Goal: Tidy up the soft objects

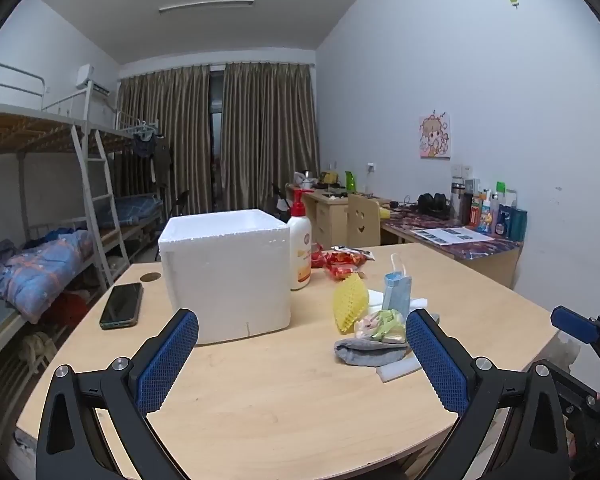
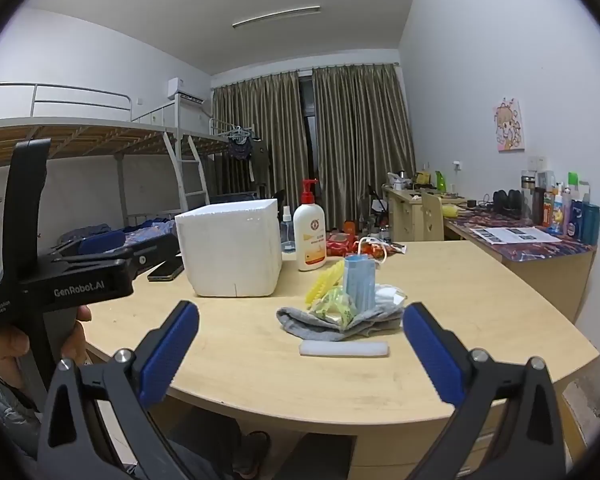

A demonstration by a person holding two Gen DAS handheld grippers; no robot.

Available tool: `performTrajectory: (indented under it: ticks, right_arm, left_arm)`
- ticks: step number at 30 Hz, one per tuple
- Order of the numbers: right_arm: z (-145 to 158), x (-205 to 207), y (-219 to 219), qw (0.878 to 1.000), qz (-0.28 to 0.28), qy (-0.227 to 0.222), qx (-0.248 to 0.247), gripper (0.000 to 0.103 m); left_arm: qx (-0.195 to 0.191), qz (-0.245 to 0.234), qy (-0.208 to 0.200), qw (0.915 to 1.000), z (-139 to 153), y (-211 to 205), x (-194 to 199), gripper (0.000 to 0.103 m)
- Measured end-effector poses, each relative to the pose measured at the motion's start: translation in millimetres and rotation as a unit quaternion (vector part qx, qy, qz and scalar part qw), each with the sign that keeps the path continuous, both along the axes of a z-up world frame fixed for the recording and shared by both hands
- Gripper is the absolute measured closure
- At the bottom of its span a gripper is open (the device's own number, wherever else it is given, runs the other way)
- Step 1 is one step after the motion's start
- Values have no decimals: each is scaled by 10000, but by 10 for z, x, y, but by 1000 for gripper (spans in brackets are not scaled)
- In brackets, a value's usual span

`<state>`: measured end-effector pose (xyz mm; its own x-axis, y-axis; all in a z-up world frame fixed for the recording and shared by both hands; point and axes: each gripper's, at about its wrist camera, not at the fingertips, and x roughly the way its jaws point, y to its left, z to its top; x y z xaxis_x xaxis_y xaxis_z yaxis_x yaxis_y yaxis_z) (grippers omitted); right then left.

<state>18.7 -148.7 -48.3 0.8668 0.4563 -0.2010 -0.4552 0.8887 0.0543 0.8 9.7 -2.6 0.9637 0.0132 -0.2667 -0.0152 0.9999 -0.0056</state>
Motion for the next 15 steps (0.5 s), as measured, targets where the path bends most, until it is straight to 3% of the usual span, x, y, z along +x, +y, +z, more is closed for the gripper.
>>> performTrajectory:
  ticks: [15]
  right_arm:
    - [1, 18, -7, 10000, 11, 48, -4, 0]
  left_arm:
    - [-5, 23, 40, 10000, -27, 15, 15, 0]
